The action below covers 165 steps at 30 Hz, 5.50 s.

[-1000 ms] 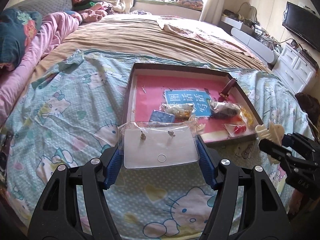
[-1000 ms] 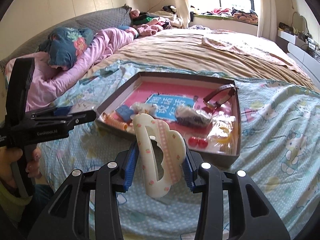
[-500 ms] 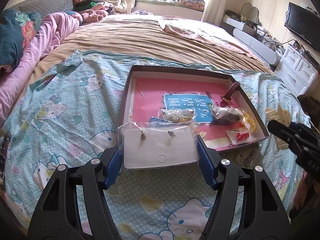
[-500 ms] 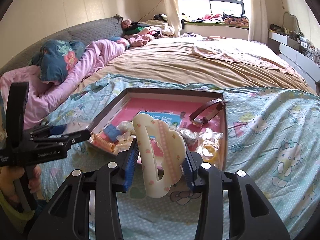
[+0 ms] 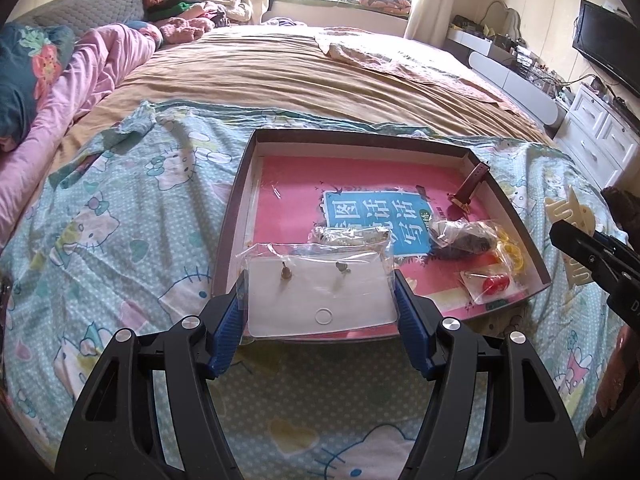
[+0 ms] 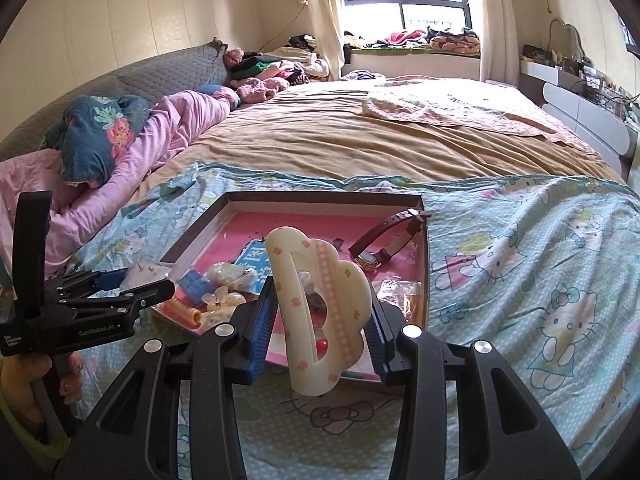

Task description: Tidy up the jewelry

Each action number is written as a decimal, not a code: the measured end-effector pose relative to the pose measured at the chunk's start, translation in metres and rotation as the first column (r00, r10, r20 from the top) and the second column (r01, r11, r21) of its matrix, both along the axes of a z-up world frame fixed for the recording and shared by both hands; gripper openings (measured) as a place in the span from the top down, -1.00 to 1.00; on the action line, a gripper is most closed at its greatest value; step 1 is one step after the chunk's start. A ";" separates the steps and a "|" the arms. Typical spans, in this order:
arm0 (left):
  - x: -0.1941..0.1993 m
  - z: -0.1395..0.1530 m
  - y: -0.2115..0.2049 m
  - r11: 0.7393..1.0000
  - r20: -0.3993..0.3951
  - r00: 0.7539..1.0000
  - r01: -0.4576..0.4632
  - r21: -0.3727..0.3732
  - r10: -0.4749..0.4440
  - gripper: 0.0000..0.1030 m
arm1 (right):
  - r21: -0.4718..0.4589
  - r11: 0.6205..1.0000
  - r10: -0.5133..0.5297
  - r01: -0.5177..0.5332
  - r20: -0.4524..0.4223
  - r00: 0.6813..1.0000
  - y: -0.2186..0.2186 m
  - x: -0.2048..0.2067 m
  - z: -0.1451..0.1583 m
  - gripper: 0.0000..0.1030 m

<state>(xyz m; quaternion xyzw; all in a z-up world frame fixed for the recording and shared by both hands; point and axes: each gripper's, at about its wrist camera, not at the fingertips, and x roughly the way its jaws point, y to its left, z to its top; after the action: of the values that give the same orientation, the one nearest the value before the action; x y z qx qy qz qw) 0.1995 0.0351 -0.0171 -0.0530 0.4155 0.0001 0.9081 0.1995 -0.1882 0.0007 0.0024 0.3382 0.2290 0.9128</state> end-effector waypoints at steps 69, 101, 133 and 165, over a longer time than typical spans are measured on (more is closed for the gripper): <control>0.027 -0.026 -0.012 0.998 -0.037 0.998 0.053 0.020 -0.053 -0.46 | -0.031 0.994 -0.105 0.103 -0.063 0.992 0.001 0.023 -0.038 -0.36; -0.071 0.047 -0.015 1.000 0.097 0.995 0.008 0.019 -0.010 -0.81 | 0.039 0.997 -0.076 0.073 0.072 0.994 -0.026 -0.085 0.034 -0.89; -0.131 0.021 -0.029 1.000 0.071 0.997 0.019 0.000 -0.018 -0.81 | -0.001 0.998 -0.058 0.058 -0.053 0.997 -0.006 -0.143 -0.011 -0.89; -0.132 0.024 -0.025 1.000 0.069 0.998 0.010 0.004 -0.010 -0.81 | -0.012 0.998 -0.062 0.062 -0.034 0.997 -0.008 -0.142 -0.008 -0.89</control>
<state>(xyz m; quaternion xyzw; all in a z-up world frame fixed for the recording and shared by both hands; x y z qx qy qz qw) 0.0672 0.0097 0.0069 -0.0491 0.3842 -0.0054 0.9219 0.0572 -0.1966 -0.0072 0.0120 0.3549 0.1988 0.9134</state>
